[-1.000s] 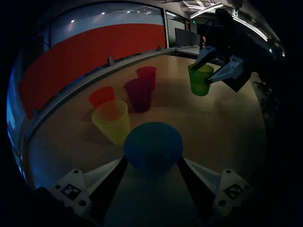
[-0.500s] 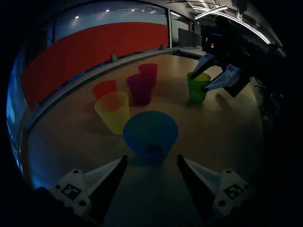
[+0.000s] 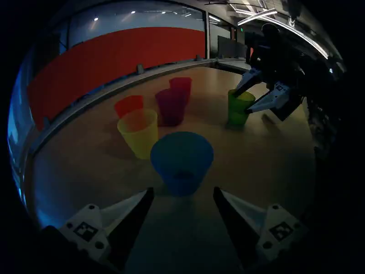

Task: Pour water

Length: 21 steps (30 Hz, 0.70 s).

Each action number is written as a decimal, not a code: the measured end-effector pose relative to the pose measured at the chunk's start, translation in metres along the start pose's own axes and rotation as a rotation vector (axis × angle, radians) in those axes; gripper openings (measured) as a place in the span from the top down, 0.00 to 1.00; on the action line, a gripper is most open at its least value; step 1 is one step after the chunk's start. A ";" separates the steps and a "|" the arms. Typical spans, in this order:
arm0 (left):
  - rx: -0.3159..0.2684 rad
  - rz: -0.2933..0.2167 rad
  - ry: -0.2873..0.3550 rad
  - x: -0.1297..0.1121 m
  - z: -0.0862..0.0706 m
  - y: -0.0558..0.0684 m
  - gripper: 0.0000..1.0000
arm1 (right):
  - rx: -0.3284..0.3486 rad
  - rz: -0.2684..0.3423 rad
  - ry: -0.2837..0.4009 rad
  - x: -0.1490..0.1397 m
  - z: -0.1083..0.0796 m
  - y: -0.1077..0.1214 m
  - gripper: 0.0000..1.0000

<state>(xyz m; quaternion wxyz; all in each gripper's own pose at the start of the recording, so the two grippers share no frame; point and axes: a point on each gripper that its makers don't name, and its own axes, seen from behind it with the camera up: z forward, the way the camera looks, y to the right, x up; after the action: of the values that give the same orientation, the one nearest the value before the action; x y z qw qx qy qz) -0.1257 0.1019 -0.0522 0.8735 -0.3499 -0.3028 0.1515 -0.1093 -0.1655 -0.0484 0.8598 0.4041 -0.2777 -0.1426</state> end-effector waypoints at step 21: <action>0.091 -0.068 0.048 -0.002 -0.029 -0.014 0.03 | -0.075 0.032 0.020 -0.014 -0.037 0.002 0.00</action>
<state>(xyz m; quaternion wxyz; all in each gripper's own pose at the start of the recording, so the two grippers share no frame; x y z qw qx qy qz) -0.1077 0.0758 -0.0600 0.9001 -0.3031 -0.2861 0.1269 -0.0990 -0.1350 -0.0714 0.8793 0.3683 -0.2698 -0.1353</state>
